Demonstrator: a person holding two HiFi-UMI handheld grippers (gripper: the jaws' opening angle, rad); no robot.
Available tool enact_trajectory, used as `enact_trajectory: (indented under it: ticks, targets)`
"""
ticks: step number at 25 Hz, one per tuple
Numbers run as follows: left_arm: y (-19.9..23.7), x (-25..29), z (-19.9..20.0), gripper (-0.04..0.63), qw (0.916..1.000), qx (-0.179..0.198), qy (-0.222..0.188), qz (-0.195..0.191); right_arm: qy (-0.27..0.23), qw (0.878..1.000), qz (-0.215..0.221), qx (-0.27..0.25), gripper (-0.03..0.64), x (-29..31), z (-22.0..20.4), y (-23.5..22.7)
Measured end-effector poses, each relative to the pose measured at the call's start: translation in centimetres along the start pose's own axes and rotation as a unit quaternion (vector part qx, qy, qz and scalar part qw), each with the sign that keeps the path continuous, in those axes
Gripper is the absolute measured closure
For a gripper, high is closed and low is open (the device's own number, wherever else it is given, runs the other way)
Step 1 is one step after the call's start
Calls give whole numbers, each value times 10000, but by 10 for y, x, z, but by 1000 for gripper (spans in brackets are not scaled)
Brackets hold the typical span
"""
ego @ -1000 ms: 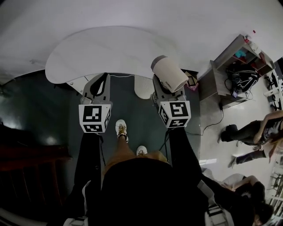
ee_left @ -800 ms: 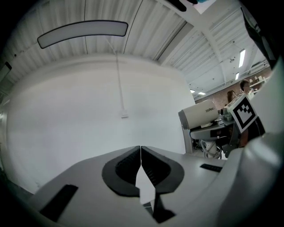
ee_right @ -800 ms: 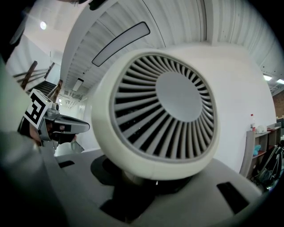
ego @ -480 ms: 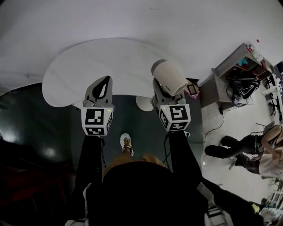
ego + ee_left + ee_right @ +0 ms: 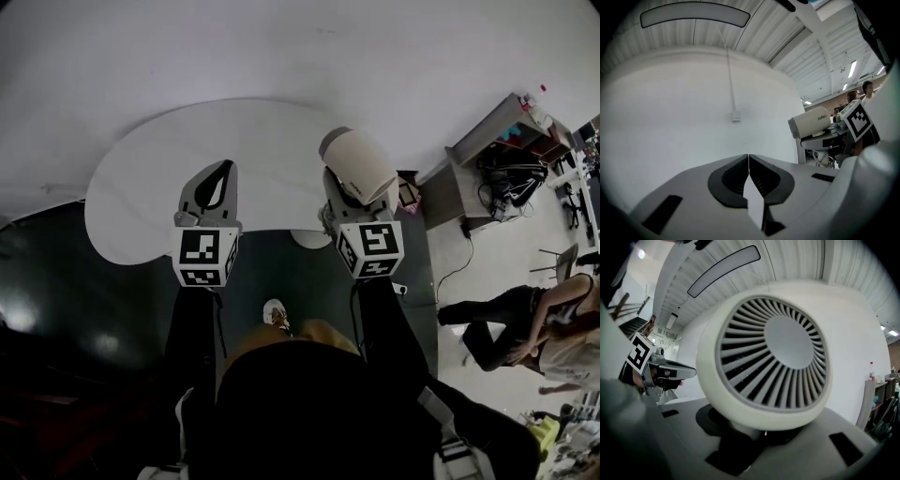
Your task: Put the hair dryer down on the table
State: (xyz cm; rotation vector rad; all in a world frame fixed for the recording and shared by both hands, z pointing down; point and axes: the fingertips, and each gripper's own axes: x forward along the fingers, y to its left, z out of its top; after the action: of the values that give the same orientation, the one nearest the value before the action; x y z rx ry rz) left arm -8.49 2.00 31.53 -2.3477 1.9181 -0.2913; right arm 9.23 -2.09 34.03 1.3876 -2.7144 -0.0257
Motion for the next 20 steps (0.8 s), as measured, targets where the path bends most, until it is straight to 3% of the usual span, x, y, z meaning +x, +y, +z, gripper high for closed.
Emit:
enact_trajectory:
  ticks: [10,20]
  targets:
    - [27,25,-12,577,9997,-138,-31,-222,198,9997,-125,-105,446,34,-1,10]
    - [43,53,-33,577,9992,-296,129,-231,275,9995,30,-177,445,71,-11,5]
